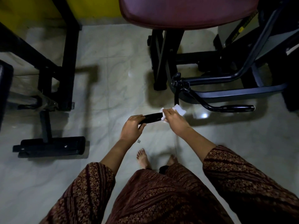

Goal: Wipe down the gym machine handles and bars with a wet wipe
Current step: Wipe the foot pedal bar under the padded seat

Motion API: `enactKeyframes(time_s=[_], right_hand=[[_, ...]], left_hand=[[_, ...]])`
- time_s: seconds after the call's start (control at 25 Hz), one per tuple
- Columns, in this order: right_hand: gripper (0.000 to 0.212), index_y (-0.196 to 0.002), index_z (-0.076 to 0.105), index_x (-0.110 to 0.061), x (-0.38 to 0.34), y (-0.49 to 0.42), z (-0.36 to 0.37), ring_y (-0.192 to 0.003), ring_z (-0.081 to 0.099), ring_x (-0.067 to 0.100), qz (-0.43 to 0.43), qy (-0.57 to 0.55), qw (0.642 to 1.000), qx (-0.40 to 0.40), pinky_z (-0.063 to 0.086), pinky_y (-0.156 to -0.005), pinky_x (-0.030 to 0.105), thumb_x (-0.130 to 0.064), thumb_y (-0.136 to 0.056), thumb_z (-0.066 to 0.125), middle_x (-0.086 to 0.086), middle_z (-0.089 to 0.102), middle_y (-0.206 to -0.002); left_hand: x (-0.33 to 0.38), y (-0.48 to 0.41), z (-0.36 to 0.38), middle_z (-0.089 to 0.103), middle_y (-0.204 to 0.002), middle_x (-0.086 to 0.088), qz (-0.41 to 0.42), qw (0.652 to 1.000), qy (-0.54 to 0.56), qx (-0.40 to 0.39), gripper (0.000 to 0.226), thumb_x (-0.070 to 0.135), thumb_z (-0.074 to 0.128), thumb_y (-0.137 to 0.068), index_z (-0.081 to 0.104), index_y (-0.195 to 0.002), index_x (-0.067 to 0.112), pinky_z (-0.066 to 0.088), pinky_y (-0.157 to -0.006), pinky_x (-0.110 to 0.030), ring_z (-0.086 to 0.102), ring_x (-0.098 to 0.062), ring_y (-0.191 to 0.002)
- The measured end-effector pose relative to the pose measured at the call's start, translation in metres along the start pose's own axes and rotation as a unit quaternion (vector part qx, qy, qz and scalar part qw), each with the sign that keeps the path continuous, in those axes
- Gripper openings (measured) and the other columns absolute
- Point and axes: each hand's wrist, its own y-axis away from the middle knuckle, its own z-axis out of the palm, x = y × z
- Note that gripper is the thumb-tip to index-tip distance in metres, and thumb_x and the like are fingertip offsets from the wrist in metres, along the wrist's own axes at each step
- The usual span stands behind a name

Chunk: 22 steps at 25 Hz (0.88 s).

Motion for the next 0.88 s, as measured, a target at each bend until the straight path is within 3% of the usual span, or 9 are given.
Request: enactKeyframes(time_s=[0.08,0.16,0.24,0.36,0.48,0.64,0.76,0.88], right_hand=[[0.033,-0.121,0.053,-0.005,-0.001,0.003,-0.015,-0.105,0.054,0.034,0.066,-0.061,0.996,-0.013,0.044,-0.093,0.044,0.001,-0.089,0.047,0.018,0.059,-0.113],[0.024,-0.105,0.062,-0.002,-0.001,0.011,-0.039,-0.094,0.060,0.036,0.075,-0.116,0.990,0.015,0.049,-0.087,0.046,0.002,-0.085,0.049,0.020,0.065,-0.099],[0.020,-0.099,0.065,0.001,0.011,0.025,-0.069,-0.092,0.063,0.036,0.076,-0.166,0.981,0.059,0.052,-0.080,0.041,0.002,-0.084,0.051,0.020,0.066,-0.097],[0.020,-0.100,0.067,-0.002,0.043,0.058,-0.126,-0.095,0.063,0.030,0.118,-0.172,0.968,0.137,0.049,-0.079,0.034,-0.001,-0.085,0.054,0.018,0.067,-0.100],[0.019,-0.099,0.068,-0.004,0.097,0.126,-0.189,-0.095,0.062,0.030,0.170,-0.187,0.939,0.232,0.050,-0.081,0.039,-0.006,-0.083,0.057,0.017,0.067,-0.099],[0.019,-0.096,0.066,-0.008,0.183,0.257,-0.257,-0.092,0.062,0.026,0.227,-0.158,0.914,0.298,0.051,-0.078,0.040,-0.008,-0.081,0.056,0.013,0.067,-0.098],[0.021,-0.100,0.067,-0.008,0.234,0.362,-0.286,-0.091,0.062,0.024,0.280,-0.146,0.877,0.361,0.051,-0.076,0.036,-0.007,-0.081,0.056,0.011,0.067,-0.098],[0.020,-0.100,0.067,-0.006,0.280,0.475,-0.299,-0.090,0.061,0.020,0.342,-0.140,0.825,0.427,0.045,-0.067,0.025,-0.004,-0.083,0.056,0.011,0.068,-0.100]], left_hand=[[0.009,-0.002,-0.001,0.069,-0.099,-0.020,0.007,1.000,-0.007,-0.015,0.023,0.002,0.068,-0.079,0.069,-0.102,-0.001,0.048,-0.081,-0.036,0.063,-0.036,-0.093],[0.025,-0.010,-0.004,0.068,-0.102,-0.016,-0.007,0.999,-0.013,-0.036,0.025,0.008,0.065,-0.083,0.068,-0.107,0.002,0.045,-0.080,-0.032,0.061,-0.034,-0.097],[0.051,-0.026,-0.006,0.066,-0.112,-0.012,0.003,0.998,-0.025,-0.052,0.029,0.015,0.063,-0.086,0.065,-0.113,0.005,0.041,-0.086,-0.030,0.058,-0.031,-0.107],[0.119,-0.062,-0.007,0.065,-0.115,-0.014,0.088,0.995,-0.016,-0.054,0.035,0.023,0.062,-0.085,0.064,-0.114,0.003,0.039,-0.089,-0.030,0.059,-0.029,-0.109],[0.227,-0.086,0.003,0.066,-0.115,-0.013,0.179,0.982,0.003,-0.060,0.034,0.020,0.066,-0.084,0.065,-0.114,0.004,0.040,-0.089,-0.026,0.060,-0.025,-0.109],[0.386,-0.078,0.046,0.066,-0.116,-0.009,0.301,0.951,0.017,-0.076,0.038,0.026,0.068,-0.083,0.064,-0.115,0.007,0.042,-0.087,-0.028,0.060,-0.023,-0.109],[0.489,-0.051,0.095,0.066,-0.115,-0.010,0.380,0.917,0.031,-0.122,0.041,0.023,0.071,-0.081,0.063,-0.117,0.005,0.039,-0.083,-0.020,0.060,-0.021,-0.108],[0.596,-0.012,0.150,0.063,-0.121,-0.011,0.462,0.866,0.025,-0.188,0.048,0.024,0.072,-0.080,0.059,-0.122,0.004,0.040,-0.089,-0.023,0.059,-0.022,-0.111]])
